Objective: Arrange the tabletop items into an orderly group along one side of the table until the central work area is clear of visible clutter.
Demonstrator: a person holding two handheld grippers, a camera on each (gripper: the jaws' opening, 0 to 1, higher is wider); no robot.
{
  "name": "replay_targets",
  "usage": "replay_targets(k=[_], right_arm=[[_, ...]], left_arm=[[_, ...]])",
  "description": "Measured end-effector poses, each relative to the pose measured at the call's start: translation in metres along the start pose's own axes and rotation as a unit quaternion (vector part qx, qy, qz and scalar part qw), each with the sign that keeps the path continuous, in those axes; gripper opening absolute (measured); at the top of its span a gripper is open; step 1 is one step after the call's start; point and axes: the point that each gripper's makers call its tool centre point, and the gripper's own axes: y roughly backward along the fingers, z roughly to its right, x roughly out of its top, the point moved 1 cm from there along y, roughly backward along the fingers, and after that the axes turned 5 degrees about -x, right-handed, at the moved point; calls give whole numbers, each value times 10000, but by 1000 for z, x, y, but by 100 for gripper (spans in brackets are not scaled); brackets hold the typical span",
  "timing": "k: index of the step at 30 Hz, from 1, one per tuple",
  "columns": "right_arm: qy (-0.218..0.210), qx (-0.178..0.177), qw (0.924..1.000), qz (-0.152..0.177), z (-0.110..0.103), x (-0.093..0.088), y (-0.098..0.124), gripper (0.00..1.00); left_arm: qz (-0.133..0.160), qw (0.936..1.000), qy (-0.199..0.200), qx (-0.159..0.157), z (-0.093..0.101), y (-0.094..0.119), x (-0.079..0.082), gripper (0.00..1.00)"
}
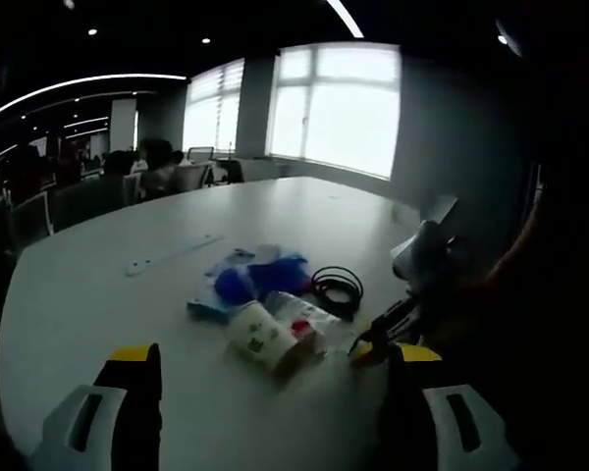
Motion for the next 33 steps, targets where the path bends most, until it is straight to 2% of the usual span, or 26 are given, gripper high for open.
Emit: replay_targets(k=[14, 25, 33], right_arm=[[-78, -121, 9997, 198, 21, 11, 27, 16], [-38, -58, 9989, 462, 34, 43, 53, 16], [306, -67, 9971, 692, 40, 68, 69, 15]], left_arm=[[63, 9998, -127, -129, 8, -16, 12, 93], [89, 9995, -247, -166, 10, -24, 23, 93], [90, 9994, -285, -148, 15, -27, 25, 92]])
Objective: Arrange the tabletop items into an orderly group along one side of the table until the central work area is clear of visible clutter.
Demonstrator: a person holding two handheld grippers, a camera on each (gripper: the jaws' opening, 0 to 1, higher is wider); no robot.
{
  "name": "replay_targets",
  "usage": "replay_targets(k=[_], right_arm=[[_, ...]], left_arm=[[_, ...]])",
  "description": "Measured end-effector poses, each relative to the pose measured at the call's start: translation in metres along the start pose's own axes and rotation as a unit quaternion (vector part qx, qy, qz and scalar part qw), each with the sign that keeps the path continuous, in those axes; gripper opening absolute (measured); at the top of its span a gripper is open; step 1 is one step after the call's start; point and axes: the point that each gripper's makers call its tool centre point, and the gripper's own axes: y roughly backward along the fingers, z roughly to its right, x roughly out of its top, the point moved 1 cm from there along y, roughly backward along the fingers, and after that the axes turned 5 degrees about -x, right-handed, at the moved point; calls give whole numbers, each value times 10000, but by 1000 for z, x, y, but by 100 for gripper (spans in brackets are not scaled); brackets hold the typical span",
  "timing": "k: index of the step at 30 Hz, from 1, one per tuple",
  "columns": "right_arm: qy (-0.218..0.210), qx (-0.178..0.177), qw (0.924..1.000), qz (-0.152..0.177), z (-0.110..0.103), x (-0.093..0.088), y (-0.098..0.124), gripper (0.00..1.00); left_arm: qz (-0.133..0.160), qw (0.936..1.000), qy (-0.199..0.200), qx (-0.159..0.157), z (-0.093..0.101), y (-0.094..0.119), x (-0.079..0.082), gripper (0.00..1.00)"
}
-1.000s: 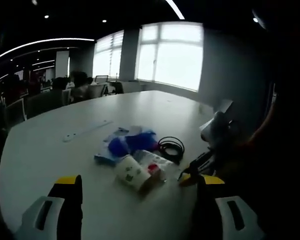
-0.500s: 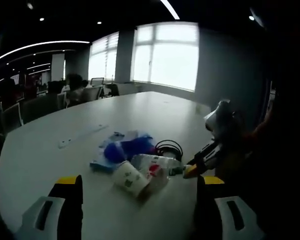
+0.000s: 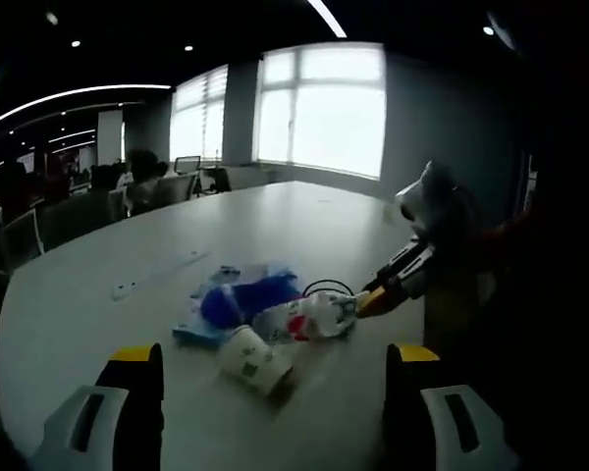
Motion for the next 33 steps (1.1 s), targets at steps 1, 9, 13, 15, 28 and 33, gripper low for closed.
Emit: replay_targets(k=[1, 9, 13, 15, 28, 33], right_arm=[[12, 11, 10000, 17, 0, 2, 1, 15], [133, 132, 9997, 163, 5, 25, 6, 15], [246, 204, 9992, 242, 6, 38, 9, 15], [272, 241, 9989, 303, 6, 44, 10, 15], [756, 486, 9943, 577, 1, 87, -4, 16], [969, 616, 9916, 602, -4, 102, -12, 16]], left_arm=[[-4, 10000, 3, 8, 0, 0, 0, 92], [34, 10000, 33, 70, 2, -1, 2, 92], [29, 10000, 29, 89, 2, -2, 3, 92], [41, 9999, 29, 108, 1, -2, 3, 92], [64, 9995, 62, 317, 1, 7, 4, 91], [56, 9991, 87, 403, -1, 11, 3, 91]])
